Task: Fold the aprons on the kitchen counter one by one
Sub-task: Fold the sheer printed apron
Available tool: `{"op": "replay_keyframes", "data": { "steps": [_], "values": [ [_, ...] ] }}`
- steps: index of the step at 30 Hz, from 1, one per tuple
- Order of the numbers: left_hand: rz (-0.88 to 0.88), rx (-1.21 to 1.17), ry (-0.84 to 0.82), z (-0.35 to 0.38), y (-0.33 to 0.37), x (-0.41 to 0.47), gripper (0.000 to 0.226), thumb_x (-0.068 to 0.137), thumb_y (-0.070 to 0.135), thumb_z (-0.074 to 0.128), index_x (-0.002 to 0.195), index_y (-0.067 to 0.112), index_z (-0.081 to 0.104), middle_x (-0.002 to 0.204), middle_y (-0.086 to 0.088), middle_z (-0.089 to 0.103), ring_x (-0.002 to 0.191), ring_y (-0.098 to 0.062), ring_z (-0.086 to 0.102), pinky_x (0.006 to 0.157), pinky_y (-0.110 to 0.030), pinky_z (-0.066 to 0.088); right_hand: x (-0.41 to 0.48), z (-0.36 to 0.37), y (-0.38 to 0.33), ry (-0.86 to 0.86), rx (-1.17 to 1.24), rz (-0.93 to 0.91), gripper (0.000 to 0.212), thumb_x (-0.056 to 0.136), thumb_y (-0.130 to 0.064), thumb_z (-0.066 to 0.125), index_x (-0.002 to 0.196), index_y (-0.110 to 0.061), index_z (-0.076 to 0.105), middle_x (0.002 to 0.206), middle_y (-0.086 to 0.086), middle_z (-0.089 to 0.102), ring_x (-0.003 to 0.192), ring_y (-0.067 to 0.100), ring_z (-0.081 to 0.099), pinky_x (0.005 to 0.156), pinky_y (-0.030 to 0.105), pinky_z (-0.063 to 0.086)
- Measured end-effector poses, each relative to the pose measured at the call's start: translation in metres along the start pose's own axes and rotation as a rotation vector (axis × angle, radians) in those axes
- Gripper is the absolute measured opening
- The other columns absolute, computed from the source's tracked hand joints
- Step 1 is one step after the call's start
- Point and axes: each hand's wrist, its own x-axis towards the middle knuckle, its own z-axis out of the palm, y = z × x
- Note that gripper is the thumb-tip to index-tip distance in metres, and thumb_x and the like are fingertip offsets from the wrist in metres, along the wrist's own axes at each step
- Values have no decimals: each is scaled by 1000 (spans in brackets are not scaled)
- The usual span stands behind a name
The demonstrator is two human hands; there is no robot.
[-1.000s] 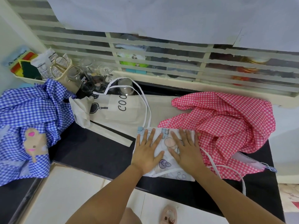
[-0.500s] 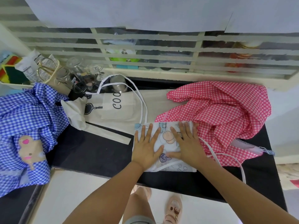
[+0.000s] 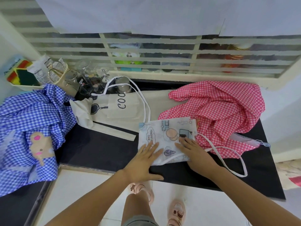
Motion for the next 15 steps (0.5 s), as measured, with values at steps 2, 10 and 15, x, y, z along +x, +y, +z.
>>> {"op": "replay_keyframes", "data": {
  "steps": [2,10,15],
  "values": [
    [-18,-91,30,-5,-3,-12,69,94,43,47,152,22,16,158,6,1,147,-13,-5,120,-28,-5,-1,-14,-5,-66,78,1,62,96,-8,42,151,-27,20,160,-1,3,148,17,2,110,19,-11],
    [-409,-632,-176,-76,-2,-9,34,90,17,62,58,17,50,58,9,49,57,-5,46,61,-20,34,-25,-60,-1,-117,561,255,30,92,-37,57,106,-13,69,107,4,69,96,22,62,89,33,48],
    [-496,-996,-183,-74,-22,-4,30,72,38,77,83,10,76,96,-5,73,97,-20,66,96,-29,47,-40,-40,18,-33,720,437,36,91,-41,57,95,-6,62,84,11,62,75,28,57,73,36,49]
  ]
}}
